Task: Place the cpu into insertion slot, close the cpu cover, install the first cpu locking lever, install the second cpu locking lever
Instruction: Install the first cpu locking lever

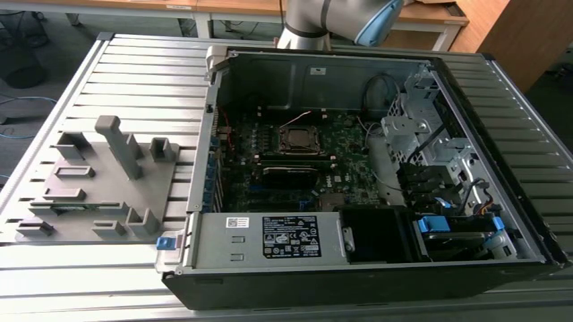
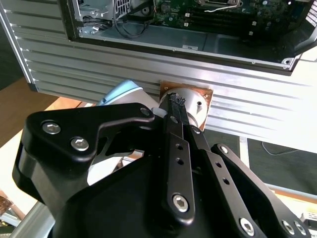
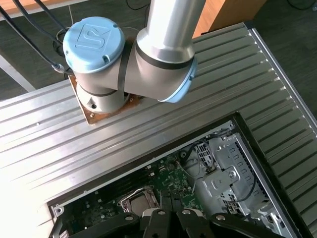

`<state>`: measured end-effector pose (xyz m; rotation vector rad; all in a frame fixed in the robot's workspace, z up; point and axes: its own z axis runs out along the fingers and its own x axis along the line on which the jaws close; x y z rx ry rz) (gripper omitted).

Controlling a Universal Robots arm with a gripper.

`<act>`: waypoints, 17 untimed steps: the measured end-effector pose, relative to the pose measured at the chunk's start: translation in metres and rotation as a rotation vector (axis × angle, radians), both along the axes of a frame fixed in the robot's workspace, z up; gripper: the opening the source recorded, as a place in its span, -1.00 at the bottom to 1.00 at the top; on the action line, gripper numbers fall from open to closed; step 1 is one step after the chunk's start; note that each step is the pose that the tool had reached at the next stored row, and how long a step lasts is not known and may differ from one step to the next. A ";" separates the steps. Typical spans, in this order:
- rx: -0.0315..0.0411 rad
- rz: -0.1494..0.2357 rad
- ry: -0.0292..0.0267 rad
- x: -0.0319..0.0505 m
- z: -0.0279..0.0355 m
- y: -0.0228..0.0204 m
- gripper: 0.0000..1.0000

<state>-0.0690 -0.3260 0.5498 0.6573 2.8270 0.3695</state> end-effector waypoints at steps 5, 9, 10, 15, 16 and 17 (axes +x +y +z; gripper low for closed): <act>-0.0001 0.000 0.0000 0.0000 -0.0091 0.0000 -0.79; -0.0001 0.000 -0.0001 0.0000 -0.0165 0.0000 -0.79; -0.0002 0.000 -0.0001 0.0000 -0.0183 0.0000 -0.79; -0.0003 0.000 0.0000 0.0000 -0.0274 0.0000 -0.79; -0.0004 0.000 0.0000 0.0000 -0.0292 0.0000 -0.79; -0.0004 0.000 0.0000 0.0000 -0.0310 0.0000 -0.79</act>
